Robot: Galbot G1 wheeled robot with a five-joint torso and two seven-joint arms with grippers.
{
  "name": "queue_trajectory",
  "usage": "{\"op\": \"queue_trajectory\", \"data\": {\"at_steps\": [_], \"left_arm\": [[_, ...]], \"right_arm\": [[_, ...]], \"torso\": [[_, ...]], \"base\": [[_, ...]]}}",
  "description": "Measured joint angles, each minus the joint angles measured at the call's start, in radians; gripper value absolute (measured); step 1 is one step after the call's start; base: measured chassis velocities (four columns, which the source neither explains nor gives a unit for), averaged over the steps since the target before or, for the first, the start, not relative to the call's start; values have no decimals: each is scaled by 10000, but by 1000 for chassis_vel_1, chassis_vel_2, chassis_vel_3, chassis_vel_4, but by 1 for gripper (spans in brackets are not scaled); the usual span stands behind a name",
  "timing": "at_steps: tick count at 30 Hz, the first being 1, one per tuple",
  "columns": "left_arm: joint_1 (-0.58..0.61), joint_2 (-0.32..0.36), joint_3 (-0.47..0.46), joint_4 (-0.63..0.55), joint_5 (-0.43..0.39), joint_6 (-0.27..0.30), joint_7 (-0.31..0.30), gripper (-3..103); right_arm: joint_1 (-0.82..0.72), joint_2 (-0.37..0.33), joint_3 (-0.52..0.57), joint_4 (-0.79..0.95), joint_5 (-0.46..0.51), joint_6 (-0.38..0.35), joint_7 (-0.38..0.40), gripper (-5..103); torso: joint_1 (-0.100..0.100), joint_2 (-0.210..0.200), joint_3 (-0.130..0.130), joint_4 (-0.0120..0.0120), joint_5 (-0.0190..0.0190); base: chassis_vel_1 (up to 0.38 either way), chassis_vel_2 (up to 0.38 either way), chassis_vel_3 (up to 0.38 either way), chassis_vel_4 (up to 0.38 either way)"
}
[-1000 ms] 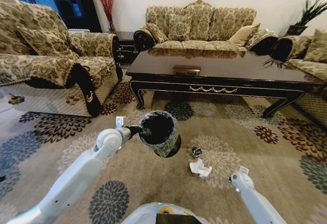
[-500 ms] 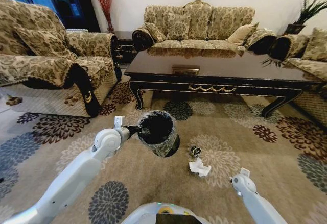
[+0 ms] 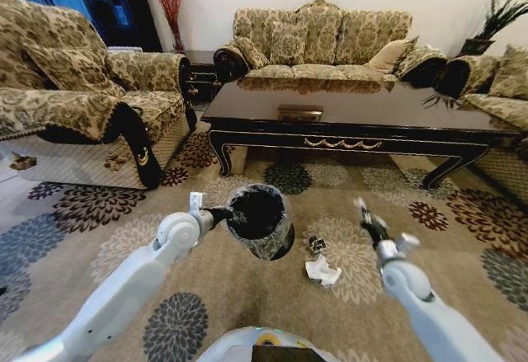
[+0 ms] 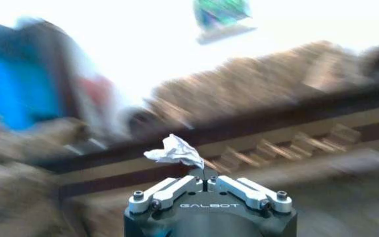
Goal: Move to the front of the table and pick up the trash from the floor, then place it into the trash bin.
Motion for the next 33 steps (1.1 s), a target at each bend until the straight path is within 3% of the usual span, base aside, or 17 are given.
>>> {"op": "queue_trajectory", "data": {"at_steps": [2, 7, 9, 13, 19, 21, 23, 25, 27, 31, 33], "left_arm": [[-269, -108, 186, 232, -5, 0, 49, 2], [-786, -293, 451, 686, -18, 0, 137, 2], [-1269, -565, 759, 1065, -30, 0, 162, 2], [-1886, -1003, 1193, 1504, -36, 0, 126, 2], [-2273, -1334, 1432, 1775, -40, -1, 121, 2], [-2312, -1369, 1443, 1810, -39, -1, 120, 2], [-2312, -1369, 1443, 1811, -37, 0, 120, 2], [-2306, -1343, 1434, 1810, -32, -1, 120, 2], [-2295, -1323, 1420, 1802, -28, -1, 118, 2], [-2283, -1249, 1364, 1739, -25, 0, 114, 2], [-2269, -1206, 1320, 1714, -24, 0, 111, 2]], "right_arm": [[393, -291, -659, 745, -85, 507, -617, 0], [690, -590, -1652, 1208, -370, 935, -1293, 0], [735, -639, -2397, 1213, -929, 1142, -1723, 0], [670, -543, -3142, 960, -1834, 1299, -1894, 0], [622, -385, -3351, 534, -2321, 1384, -1873, -3], [564, -413, -3234, 411, -2428, 1399, -1758, 7], [550, -428, -3188, 392, -2434, 1409, -1746, 7], [513, -492, -3014, 342, -2433, 1438, -1727, 22], [514, -511, -2968, 318, -2429, 1441, -1726, 22], [562, -522, -2937, 110, -2579, 1461, -1867, 44], [564, -522, -2940, 34, -2623, 1464, -1896, 50]], "torso": [[0, 0, 0, 1, -5], [0, 0, 0, 3, -2], [0, 0, 0, 0, 0], [0, 0, 0, -5, -1], [0, 0, 0, -3, -1], [0, 0, 0, -1, 0], [0, 0, 0, -1, -1], [0, 0, 0, -1, -2], [0, 0, 0, -1, -2], [0, 0, 0, -1, -2], [0, 0, 0, -1, -1]], "base": [[0, 0, 0, 0], [0, 0, 0, 0], [0, 0, 0, 0], [0, 0, 0, 0], [0, 0, 0, 0], [0, 0, 0, 0], [0, 0, 0, 0], [0, 0, 0, 0], [0, 0, 0, 0], [0, 0, 0, 0], [0, 0, 0, 0]]}}
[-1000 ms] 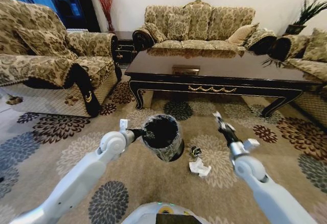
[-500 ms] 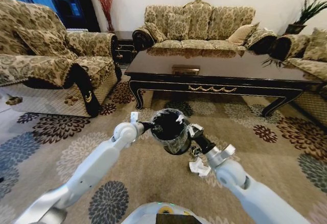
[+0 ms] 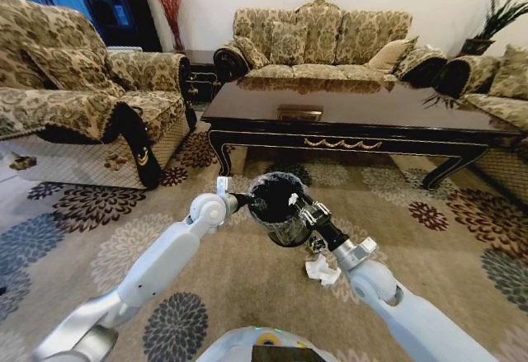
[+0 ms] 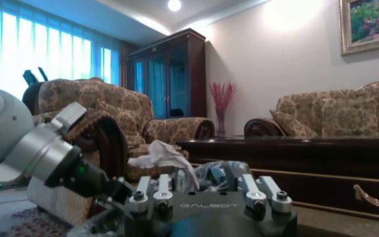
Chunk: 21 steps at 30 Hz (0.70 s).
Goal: Move to the front of the table and pick up the trash from the floor, then place it into the trash bin.
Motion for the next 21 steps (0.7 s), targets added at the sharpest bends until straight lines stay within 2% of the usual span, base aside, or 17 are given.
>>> {"op": "queue_trajectory", "data": {"at_steps": [1, 3, 4, 5, 7, 8, 10, 12, 15, 21], "left_arm": [[32, 42, -41, -31, 0, 0, 0, 2], [61, 68, -70, -54, 0, 0, -1, 2], [105, 95, -105, -99, -2, 0, 1, 2], [121, 102, -117, -114, -1, 0, 1, 2], [191, 153, -154, -173, 0, 0, -3, 2], [191, 153, -154, -173, 0, 0, -3, 2], [230, 187, -179, -220, 1, 1, -5, 2], [251, 206, -192, -255, 1, 1, -5, 2], [314, 286, -245, -293, 0, 2, 2, 2], [340, 290, -284, -314, -4, 1, 29, 2]], "right_arm": [[-5, 0, -15, -51, -30, 1, -10, 55], [-5, 0, -31, -89, -67, 0, -14, 55], [9, 6, -58, -158, -150, -51, -16, 65], [34, 11, -62, -183, -190, -105, -7, 65], [171, 39, -26, -306, -457, -491, 243, 77], [171, 39, -26, -306, -457, -491, 243, 77], [315, 52, 81, -424, -745, -625, 407, 88], [385, 51, 164, -490, -959, -631, 448, 88], [470, -76, 427, -585, -1396, -529, 449, 99], [319, -257, 668, -366, -1631, -307, 346, 100]], "torso": [[0, 0, 0, 0, 0], [0, 0, 0, 0, -1], [0, 0, 0, 0, 0], [0, 0, 0, -1, 0], [0, 0, 0, -1, -1], [0, 0, 0, -1, -1], [0, 0, 0, 1, 1], [0, 0, 0, 1, -1], [0, 0, 0, 0, 0], [0, 0, 0, 0, -1]], "base": [[0, 0, 0, 0], [0, 0, 0, 0], [0, 0, 0, 0], [0, 0, 0, 0], [0, 0, 0, 0], [0, 0, 0, 0], [0, 0, 0, 0], [0, 0, 0, 0], [0, 0, 0, 0], [0, 0, 0, 0]]}}
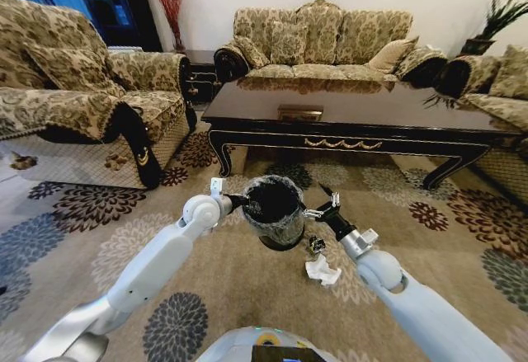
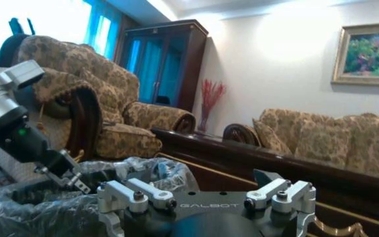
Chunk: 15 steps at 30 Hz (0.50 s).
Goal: Move to the front of the table and pick up the trash from the floor, then place it into the trash bin.
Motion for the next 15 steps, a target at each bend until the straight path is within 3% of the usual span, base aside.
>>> {"op": "queue_trajectory", "data": {"at_steps": [4, 6, 7, 9, 10, 12, 14, 15], "left_arm": [[37, -1, -120, -3, 0, 0, 29, 2], [151, 94, -395, 5, 23, -1, 52, 2], [313, 338, -699, 0, 40, -2, 49, 2], [398, 476, -837, -25, 42, -2, 45, 2], [544, 753, -1079, -96, 28, -1, 38, 2], [643, 970, -1256, -153, 6, -1, 28, 2], [773, 1368, -1569, -268, -52, -1, 2, 2], [841, 1739, -1848, -396, -168, -2, -17, 2]], "right_arm": [[-115, 9, 296, 47, 289, 96, -60, 100], [-260, 74, 691, 49, 914, 100, 122, 100], [-418, 151, 1098, 40, 1692, 40, 537, 100], [-502, 192, 1278, 24, 2111, 3, 761, 100], [-635, 267, 1570, -67, 2861, -68, 1133, 100], [-723, 315, 1758, -188, 3162, -173, 1412, 100], [-911, 373, 1976, -485, 3108, -735, 2110, 100], [-1104, 383, 1934, -803, 2903, -1884, 3232, 100]], "torso": [[0, 0, 0, -1, 0], [0, 0, 0, -4, -3], [0, 0, 0, -3, 1], [0, 0, 0, -1, -2], [0, 0, 0, 0, -5], [0, 0, 0, 2, -4], [0, 0, -1, 5, -2], [0, 0, 0, 4, -1]], "base": [[0, 0, 0, 0], [0, 0, 0, 0], [0, 0, 0, 0], [0, 0, 0, 0], [0, 0, 0, 0], [0, 0, 0, 0], [0, 0, 0, 0], [0, 0, 0, 0]]}}
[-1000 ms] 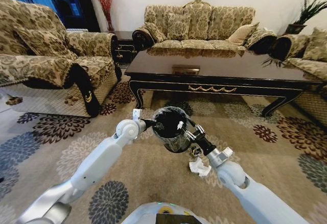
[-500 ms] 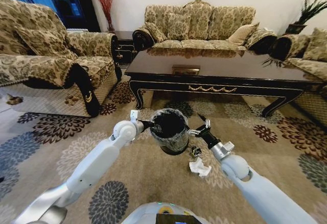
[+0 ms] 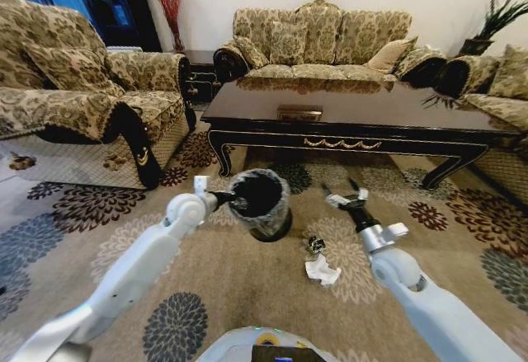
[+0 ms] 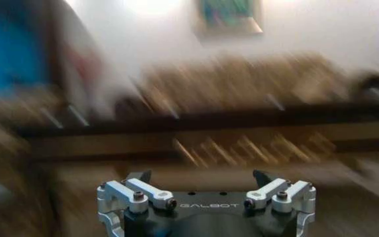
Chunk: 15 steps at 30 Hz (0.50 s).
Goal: Move to the front of the table and pick up the trash from the floor, then place it into the trash bin.
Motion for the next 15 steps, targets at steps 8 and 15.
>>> {"op": "queue_trajectory", "data": {"at_steps": [8, 15], "left_arm": [[22, 953, -482, -425, -526, 0, -143, 2], [66, 1145, -526, -490, -575, 1, -172, 2]], "right_arm": [[5, 395, -1678, 4, 3457, -4803, 5004, 100], [386, 971, -2303, 185, 6109, -6476, 7039, 100]], "torso": [[0, 0, 0, -5, 2], [0, 0, 0, -2, -3]], "base": [[0, 0, 0, 0], [0, 0, 0, 0]]}}
